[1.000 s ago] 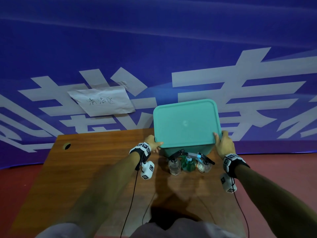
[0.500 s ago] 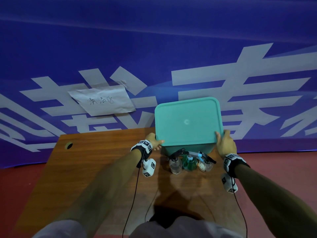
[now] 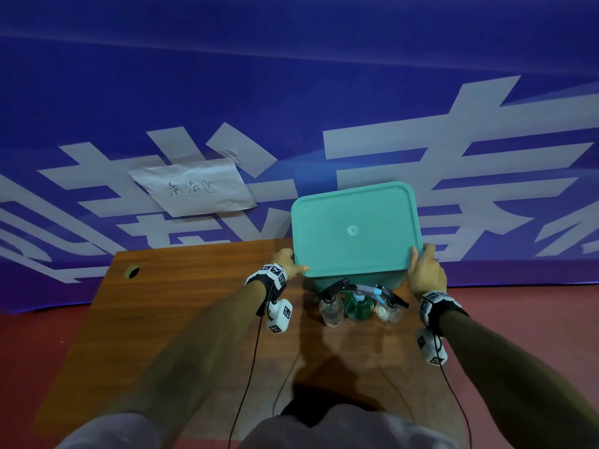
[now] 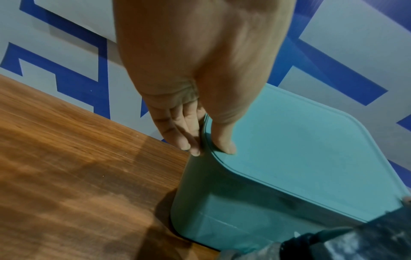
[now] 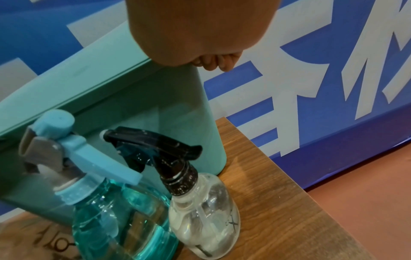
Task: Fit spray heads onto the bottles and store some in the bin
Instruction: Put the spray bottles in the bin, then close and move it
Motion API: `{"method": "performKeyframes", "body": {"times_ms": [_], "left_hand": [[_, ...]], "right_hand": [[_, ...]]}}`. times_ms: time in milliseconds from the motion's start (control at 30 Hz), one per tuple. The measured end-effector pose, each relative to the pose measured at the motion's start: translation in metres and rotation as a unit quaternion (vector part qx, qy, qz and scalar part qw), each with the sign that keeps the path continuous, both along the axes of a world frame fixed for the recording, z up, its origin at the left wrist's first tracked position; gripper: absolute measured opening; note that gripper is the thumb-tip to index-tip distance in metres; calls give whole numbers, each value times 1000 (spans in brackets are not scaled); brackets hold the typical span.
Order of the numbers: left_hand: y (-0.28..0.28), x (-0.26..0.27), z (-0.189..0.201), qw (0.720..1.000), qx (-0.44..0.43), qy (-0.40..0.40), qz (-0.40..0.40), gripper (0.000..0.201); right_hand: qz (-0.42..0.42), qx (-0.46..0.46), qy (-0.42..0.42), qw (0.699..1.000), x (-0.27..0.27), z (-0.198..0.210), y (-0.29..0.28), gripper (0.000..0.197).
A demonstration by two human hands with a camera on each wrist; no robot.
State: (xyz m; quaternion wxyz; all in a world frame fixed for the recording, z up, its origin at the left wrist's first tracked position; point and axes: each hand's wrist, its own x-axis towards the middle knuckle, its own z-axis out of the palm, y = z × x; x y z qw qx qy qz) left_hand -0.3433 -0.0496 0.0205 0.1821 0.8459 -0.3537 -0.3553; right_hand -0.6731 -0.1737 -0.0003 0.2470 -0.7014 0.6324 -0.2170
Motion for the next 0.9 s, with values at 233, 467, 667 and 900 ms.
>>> {"method": "performKeyframes", "body": {"times_ms": [233,467,667,900], "left_hand": [[-1,-5,6,999,-27,-26,19,37],[-5,-7,5,997,-34,-51,37,36],[-8,-6,9,997,-19,-64,31,49],[-18,-1,1,997,3,-55,48,52]], "right_hand": [[-26,-17,7,1000,3,-5,-3,33],[-50,-75,26,996,7,-7,-4,27],[-38,-163,139,976,7,-10,-6,22],[-19,-168,151,974,7,-11,-12,21]]}}
